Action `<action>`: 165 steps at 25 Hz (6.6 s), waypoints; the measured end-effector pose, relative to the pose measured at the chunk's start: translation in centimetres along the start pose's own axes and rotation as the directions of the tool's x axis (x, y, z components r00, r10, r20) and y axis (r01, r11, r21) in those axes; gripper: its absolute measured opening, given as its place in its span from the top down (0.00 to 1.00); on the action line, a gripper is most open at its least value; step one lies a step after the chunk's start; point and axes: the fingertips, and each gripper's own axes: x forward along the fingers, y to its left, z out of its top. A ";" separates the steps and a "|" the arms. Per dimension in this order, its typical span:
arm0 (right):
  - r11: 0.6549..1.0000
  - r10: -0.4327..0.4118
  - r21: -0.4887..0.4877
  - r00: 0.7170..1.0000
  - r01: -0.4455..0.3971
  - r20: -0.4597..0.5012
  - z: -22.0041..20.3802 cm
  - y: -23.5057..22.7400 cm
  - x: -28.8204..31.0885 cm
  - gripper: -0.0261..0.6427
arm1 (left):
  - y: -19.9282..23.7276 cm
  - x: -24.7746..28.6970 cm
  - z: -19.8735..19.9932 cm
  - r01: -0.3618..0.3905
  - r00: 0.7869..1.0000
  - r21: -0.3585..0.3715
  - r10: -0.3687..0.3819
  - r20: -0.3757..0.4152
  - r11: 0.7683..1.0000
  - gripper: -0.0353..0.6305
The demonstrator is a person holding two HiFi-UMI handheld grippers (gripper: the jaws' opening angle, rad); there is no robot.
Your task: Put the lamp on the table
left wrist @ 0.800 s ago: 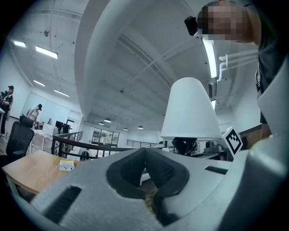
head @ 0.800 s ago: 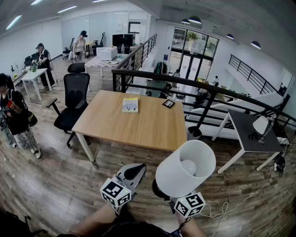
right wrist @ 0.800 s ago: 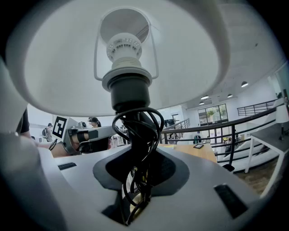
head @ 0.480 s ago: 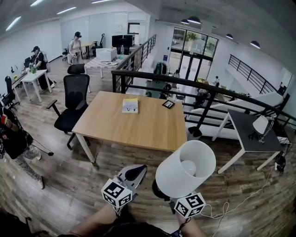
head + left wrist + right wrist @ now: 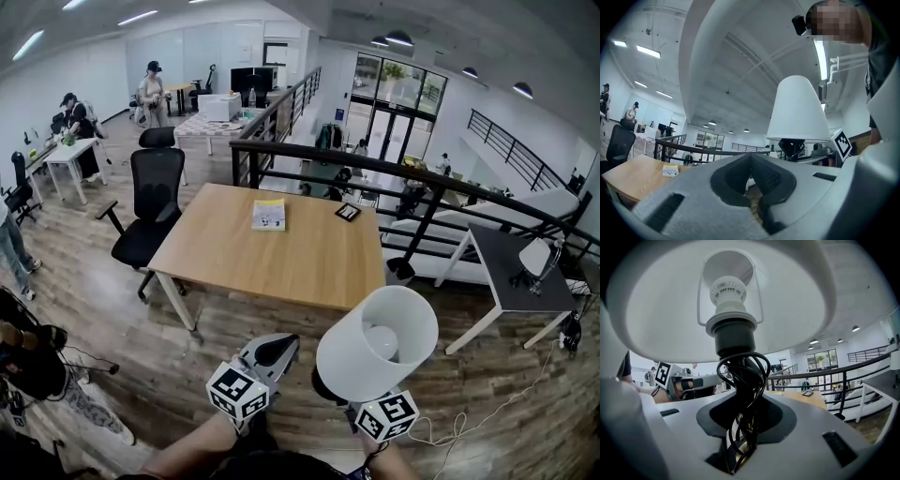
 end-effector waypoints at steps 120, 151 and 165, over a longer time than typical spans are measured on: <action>0.999 -0.024 0.038 0.999 0.025 -0.031 5.0 -31.6 47.3 0.79 | 42.1 36.0 -1.1 0.186 0.982 -0.005 -0.186 -0.042 0.982 0.94; 0.999 0.031 0.027 0.993 -0.028 -0.115 -4.7 -38.6 51.8 0.79 | 46.6 43.6 -9.6 0.147 0.980 -0.052 -0.152 -0.128 0.988 0.94; 0.993 0.109 0.051 0.988 -0.104 -0.105 -9.1 -40.0 53.8 0.79 | 47.8 44.6 -13.5 0.090 0.980 -0.079 -0.103 -0.170 0.993 0.94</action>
